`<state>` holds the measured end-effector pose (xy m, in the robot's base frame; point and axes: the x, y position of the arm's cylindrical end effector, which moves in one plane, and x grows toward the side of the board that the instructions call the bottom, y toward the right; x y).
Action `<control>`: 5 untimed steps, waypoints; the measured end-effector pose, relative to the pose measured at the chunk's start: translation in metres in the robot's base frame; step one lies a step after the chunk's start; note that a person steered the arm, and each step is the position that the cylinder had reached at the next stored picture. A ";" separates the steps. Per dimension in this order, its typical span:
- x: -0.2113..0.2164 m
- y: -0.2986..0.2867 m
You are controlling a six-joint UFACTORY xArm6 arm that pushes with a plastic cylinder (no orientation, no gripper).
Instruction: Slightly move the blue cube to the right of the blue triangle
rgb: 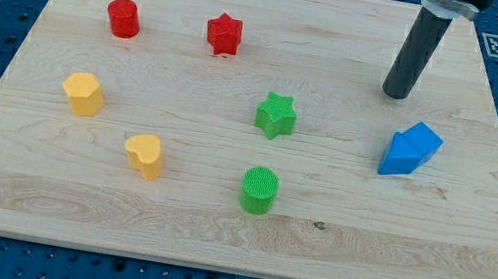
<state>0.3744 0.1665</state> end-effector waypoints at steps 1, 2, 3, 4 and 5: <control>0.000 0.000; 0.000 -0.008; 0.000 -0.011; 0.000 -0.011; 0.002 -0.011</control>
<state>0.3767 0.1558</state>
